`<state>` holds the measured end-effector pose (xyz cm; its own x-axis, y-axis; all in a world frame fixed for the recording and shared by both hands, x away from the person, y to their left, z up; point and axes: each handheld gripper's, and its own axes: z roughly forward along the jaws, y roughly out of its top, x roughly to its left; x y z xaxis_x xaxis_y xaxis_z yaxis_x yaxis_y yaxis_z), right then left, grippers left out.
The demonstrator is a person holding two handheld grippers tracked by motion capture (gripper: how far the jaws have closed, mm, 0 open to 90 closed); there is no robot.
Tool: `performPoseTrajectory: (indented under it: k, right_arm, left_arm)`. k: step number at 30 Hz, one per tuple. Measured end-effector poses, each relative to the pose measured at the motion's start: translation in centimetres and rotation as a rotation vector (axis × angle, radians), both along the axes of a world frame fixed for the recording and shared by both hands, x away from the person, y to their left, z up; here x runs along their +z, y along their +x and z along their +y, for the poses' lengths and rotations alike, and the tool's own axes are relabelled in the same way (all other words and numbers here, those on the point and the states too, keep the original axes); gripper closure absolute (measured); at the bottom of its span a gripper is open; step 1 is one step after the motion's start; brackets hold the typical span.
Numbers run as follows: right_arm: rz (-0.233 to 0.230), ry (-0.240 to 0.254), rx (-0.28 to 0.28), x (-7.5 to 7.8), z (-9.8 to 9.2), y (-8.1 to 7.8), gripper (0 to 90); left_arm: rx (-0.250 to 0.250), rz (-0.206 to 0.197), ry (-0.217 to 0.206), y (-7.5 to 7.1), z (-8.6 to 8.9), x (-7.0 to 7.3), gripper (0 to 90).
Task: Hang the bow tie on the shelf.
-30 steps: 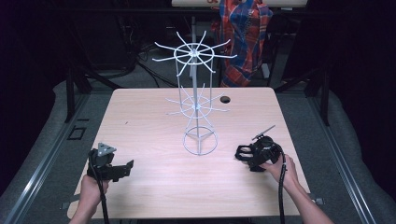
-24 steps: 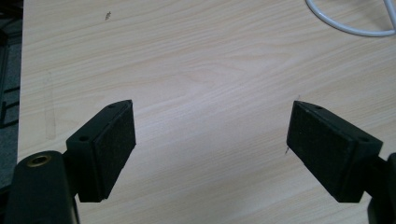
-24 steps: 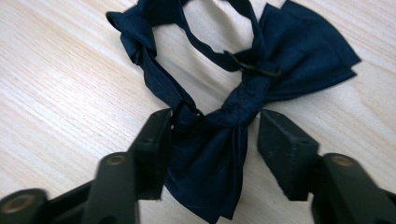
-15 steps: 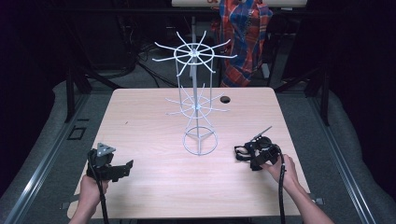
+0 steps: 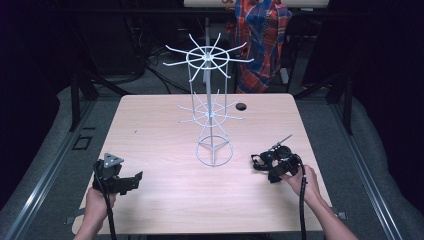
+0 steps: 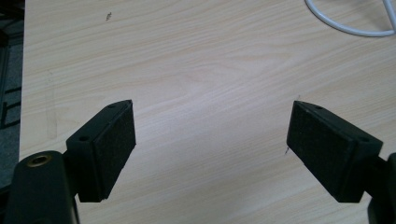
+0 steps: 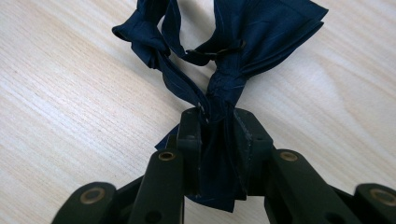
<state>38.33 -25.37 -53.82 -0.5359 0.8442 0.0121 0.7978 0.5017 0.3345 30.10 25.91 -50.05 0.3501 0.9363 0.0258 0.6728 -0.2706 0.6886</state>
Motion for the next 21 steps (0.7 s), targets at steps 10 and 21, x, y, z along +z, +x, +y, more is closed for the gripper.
performPoseTrajectory:
  k: [10, 21]
  right_arm:
    - [-0.039, 0.046, -0.009, 0.9, -0.1, -0.3, 74.1]
    - [-0.07, 0.067, 0.028, 2.0, -0.1, -0.5, 74.2]
  left_arm:
    - [0.003, -0.005, 0.0, 0.0, 0.0, 0.0, 15.8]
    - [0.003, -0.008, 0.001, -0.1, 0.0, 0.0, 15.8]
